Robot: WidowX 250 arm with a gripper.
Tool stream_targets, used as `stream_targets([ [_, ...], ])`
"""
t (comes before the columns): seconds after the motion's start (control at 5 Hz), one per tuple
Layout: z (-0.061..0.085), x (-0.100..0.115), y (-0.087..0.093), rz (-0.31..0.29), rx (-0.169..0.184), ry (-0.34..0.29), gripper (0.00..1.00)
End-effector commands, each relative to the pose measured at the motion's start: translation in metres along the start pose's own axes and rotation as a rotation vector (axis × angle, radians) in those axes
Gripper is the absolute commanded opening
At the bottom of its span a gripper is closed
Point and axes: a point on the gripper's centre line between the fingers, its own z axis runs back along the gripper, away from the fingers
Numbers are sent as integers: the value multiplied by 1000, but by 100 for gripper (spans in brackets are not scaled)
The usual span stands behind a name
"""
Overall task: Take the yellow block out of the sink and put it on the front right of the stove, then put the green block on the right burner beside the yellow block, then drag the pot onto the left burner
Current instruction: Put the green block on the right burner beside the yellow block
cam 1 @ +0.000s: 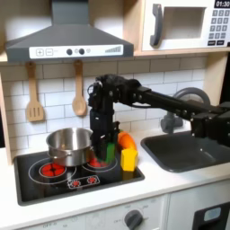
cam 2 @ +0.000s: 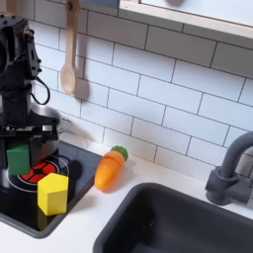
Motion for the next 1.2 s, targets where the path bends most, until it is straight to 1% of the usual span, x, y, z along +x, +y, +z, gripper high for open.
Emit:
stream_targets([
  [0.0,-11,-2,11,-26,21,10,0],
  [0.4,-29,-12,17,-48,35,42,0],
  [0.6,-35,-14,17,-58,35,42,0],
  [0.8,-38,-21,14,-53,29,41,0],
  [1.0,-33,-22,12,-33,39,33,79],
])
